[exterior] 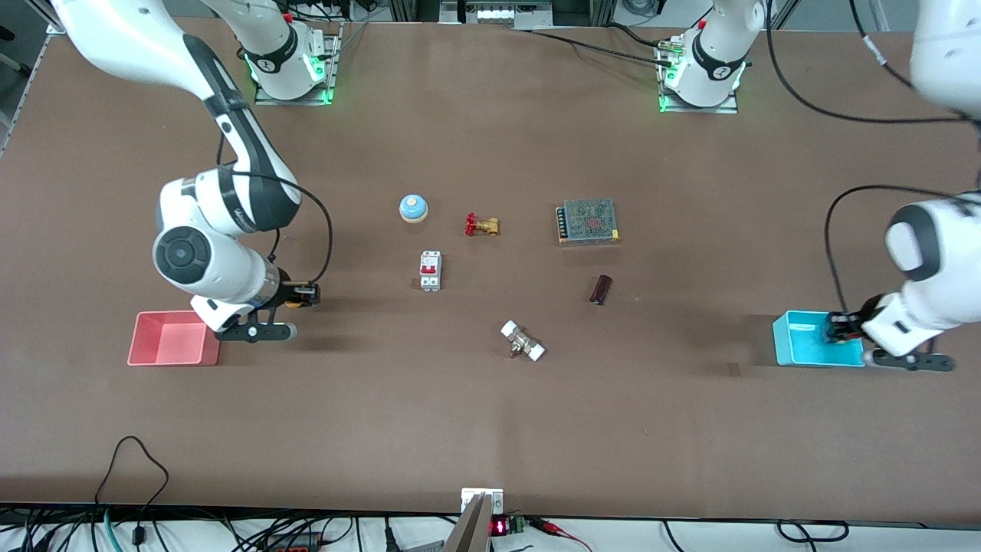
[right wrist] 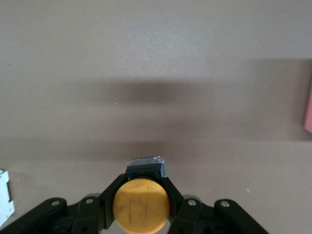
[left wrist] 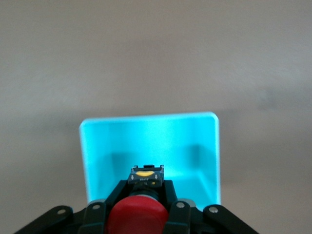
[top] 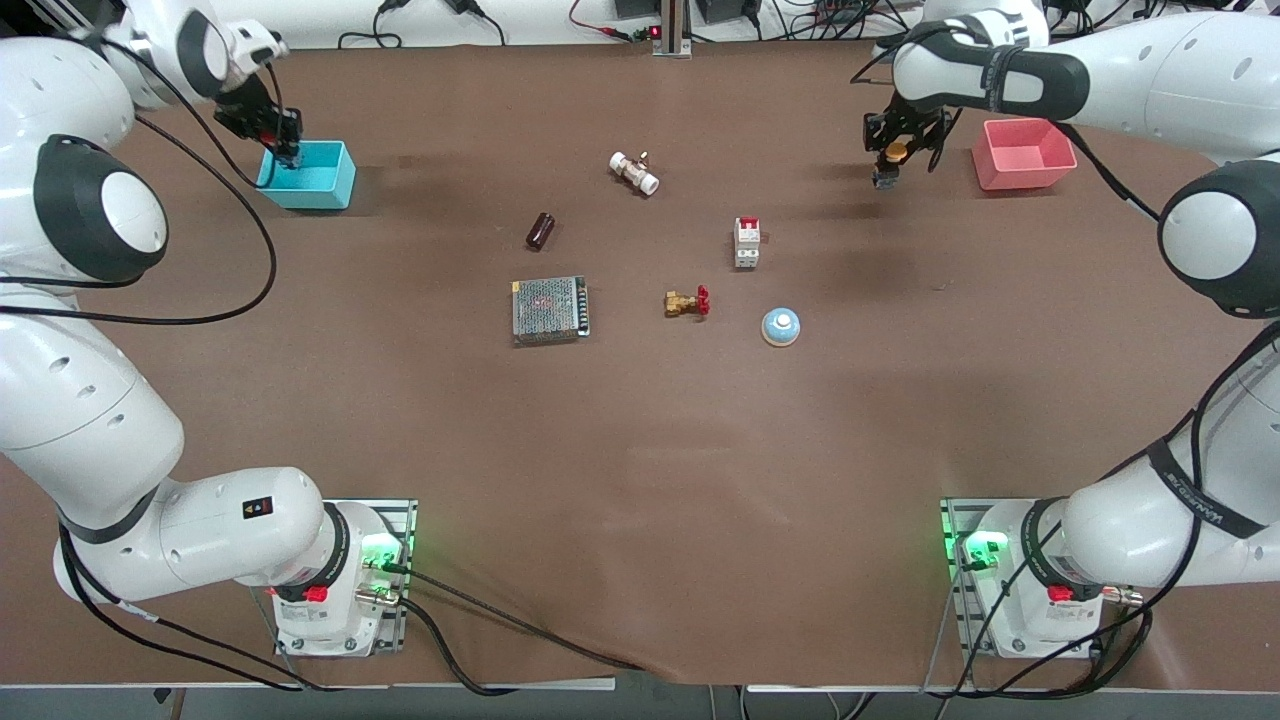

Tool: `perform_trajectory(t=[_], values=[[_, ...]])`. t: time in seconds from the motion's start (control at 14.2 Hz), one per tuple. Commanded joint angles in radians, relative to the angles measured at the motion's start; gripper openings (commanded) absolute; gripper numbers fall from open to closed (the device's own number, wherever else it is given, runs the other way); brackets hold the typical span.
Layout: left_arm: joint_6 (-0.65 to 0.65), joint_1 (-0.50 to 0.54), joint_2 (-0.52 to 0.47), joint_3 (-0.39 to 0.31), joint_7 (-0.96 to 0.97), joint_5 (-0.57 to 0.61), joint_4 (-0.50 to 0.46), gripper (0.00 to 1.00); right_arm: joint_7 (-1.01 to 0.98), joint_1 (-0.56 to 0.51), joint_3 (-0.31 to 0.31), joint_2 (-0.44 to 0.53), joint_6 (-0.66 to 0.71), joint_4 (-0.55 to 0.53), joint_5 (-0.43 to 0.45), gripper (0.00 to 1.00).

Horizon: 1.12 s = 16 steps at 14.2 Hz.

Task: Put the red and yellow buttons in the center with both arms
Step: 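Carry the yellow button and the red button toward the table center with both grippers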

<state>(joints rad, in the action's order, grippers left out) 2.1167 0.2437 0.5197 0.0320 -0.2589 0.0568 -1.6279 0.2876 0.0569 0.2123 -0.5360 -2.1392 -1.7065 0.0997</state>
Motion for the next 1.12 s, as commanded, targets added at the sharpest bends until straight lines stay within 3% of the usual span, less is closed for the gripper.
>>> perform_trajectory(t=[0.0,0.14,0.42,0.56,0.77,1.05], values=[[-0.15,-0.015,-0.081,0.026,0.027,-0.002,0.016,0.22,0.013,0.018,-0.002,-0.022,-0.063,-0.019,-0.002,0.32],[-0.228,-0.023,-0.102,0.078,0.136,-0.002,0.006,0.22,0.031,0.02,-0.002,-0.036,-0.076,-0.019,0.0,0.33],[-0.23,-0.029,-0.112,0.234,0.361,0.003,-0.029,0.22,0.038,0.026,-0.002,-0.056,-0.096,-0.019,-0.002,0.34],[-0.228,-0.091,-0.101,0.252,0.446,0.014,-0.044,0.21,0.038,0.026,-0.002,-0.065,-0.105,-0.021,-0.002,0.34],[-0.134,-0.165,-0.095,0.253,0.568,0.031,-0.128,0.21,0.038,0.026,-0.002,-0.076,-0.111,-0.019,-0.002,0.37],[0.121,-0.219,-0.07,0.253,0.636,0.031,-0.275,0.22,0.038,0.024,-0.002,-0.087,-0.12,-0.021,-0.002,0.43]])
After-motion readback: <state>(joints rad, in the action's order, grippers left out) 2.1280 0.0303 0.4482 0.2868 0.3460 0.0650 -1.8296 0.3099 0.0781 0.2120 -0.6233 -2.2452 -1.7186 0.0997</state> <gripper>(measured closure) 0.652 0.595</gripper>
